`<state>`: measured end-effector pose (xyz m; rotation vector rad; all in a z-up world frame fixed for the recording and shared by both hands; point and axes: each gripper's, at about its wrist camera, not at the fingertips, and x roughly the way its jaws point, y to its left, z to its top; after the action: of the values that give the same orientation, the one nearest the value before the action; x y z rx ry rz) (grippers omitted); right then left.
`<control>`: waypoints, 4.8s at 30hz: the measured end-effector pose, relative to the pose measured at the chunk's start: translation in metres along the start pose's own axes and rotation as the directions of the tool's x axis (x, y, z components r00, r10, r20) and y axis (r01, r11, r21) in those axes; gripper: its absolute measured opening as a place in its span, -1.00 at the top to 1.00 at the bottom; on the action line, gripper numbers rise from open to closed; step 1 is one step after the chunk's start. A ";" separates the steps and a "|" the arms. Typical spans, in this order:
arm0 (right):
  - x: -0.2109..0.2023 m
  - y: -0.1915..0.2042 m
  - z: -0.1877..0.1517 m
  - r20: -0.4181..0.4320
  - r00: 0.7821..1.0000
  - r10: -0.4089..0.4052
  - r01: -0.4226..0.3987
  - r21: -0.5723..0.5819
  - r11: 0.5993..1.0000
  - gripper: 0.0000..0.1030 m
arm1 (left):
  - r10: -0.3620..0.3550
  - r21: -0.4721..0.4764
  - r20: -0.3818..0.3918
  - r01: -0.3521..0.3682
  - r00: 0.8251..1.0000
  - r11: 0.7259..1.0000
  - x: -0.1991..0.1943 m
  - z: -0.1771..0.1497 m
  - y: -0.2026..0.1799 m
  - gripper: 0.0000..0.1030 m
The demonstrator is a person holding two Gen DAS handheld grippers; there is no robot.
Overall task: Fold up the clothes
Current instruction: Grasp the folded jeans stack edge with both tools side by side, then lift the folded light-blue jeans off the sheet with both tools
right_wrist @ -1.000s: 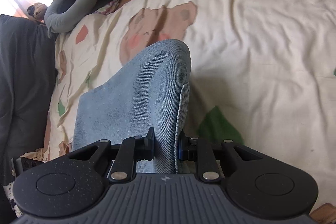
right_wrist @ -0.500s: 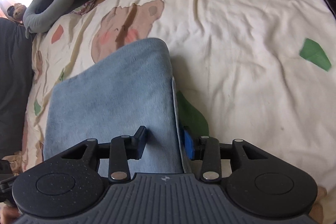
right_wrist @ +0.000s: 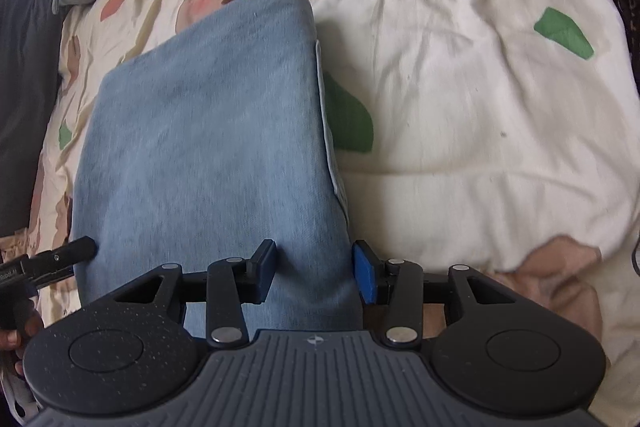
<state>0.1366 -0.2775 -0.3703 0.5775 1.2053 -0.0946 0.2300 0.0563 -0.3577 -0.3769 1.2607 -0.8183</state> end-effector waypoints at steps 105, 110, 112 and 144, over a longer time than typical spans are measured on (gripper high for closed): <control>0.000 -0.097 0.087 0.012 0.919 0.393 -0.393 0.038 0.919 0.61 | -0.174 -0.036 -0.208 0.171 0.962 0.985 0.122 0.022 -0.035 -0.14; -0.011 -0.113 0.086 0.033 0.924 0.381 -0.382 0.055 0.922 0.62 | -0.192 -0.025 -0.236 0.191 0.953 0.981 0.138 0.014 -0.040 -0.11; -0.014 -0.122 0.086 0.044 0.926 0.375 -0.377 0.066 0.924 0.62 | -0.196 -0.019 -0.247 0.197 0.949 0.980 0.146 0.009 -0.041 -0.10; 0.001 -0.152 0.079 0.034 0.921 0.388 -0.389 0.102 0.915 0.62 | -0.352 -0.169 -0.260 0.317 0.899 0.933 0.183 0.006 -0.023 0.10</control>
<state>0.1487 -0.4440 -0.4096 0.9009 1.0560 0.1759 0.2419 -0.0922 -0.4664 -0.6033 1.5458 -1.1221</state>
